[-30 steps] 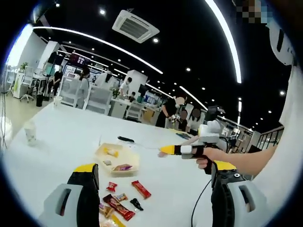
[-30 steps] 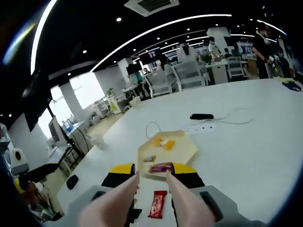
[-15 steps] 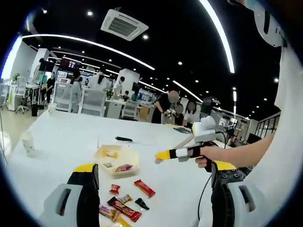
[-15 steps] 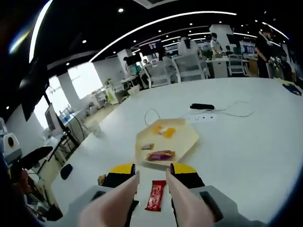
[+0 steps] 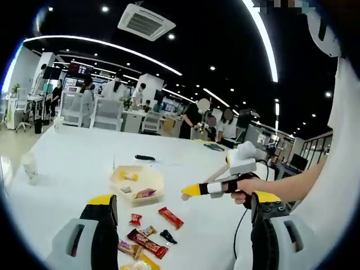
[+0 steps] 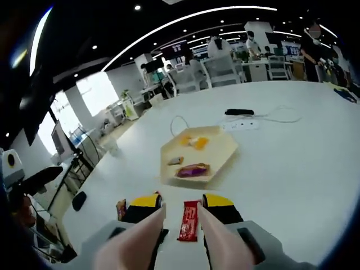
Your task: Place the target food into the container with the food tongs after gripping and lifting it, then release it inside without dropping or visibly crushing the food.
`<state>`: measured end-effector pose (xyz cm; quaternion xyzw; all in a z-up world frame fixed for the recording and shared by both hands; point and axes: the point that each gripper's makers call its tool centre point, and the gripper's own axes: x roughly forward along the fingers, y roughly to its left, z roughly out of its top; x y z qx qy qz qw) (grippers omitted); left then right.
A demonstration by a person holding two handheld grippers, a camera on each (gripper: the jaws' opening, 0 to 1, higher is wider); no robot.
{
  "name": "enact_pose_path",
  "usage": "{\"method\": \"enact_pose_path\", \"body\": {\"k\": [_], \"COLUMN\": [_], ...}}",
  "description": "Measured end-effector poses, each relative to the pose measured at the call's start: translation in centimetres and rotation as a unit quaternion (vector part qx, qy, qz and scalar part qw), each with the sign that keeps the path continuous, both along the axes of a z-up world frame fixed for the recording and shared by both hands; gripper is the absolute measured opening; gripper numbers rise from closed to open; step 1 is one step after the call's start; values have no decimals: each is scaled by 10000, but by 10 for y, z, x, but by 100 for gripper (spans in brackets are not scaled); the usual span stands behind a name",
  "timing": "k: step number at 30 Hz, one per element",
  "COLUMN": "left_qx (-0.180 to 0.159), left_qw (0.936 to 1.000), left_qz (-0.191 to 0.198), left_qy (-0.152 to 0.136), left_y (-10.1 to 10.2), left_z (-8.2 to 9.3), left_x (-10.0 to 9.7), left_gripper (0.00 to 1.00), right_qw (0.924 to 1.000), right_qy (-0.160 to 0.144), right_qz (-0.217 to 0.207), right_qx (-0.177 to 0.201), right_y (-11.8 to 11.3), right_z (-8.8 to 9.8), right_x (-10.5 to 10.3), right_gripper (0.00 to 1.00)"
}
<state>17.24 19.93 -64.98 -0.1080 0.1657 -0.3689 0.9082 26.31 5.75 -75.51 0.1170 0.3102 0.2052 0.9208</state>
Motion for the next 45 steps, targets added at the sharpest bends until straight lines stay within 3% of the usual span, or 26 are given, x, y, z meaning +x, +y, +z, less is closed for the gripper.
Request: {"method": "enact_pose_path", "body": {"k": [4,7,11,24,31,43,45], "left_qx": [-83,-123,10,-78,-39,-91,-70], "left_qw": [9998,9997,9997,9987,9986,9991,9990], "left_qz": [71,134,252,471,435,279,226], "left_qy": [149,149,80,192,287,309,387], "left_y": [0,2,7,17,17,0,-3], "left_z": [-3,-4,-8,-11,-13,-15,-18], "left_x": [0,0,0,-2,-1,15,15], "left_gripper": [99,99,99,99,99,99,99], "right_qw": [10000,9999,9993,9985,9991,9975,9979], "right_qy": [40,93,130,229,357,349,461], "right_qz": [7,81,282,372,205,92,-75], "right_qx": [-44,-2,-218,-319,-142,-600,-443], "right_y": [3,5,10,19,20,9,9], "right_z": [-7,-10,-18,-36,-46,-61,-63], "right_x": [-1,-2,-3,-5,-2,5,8], "right_gripper": [29,29,29,28,28,29,29]}}
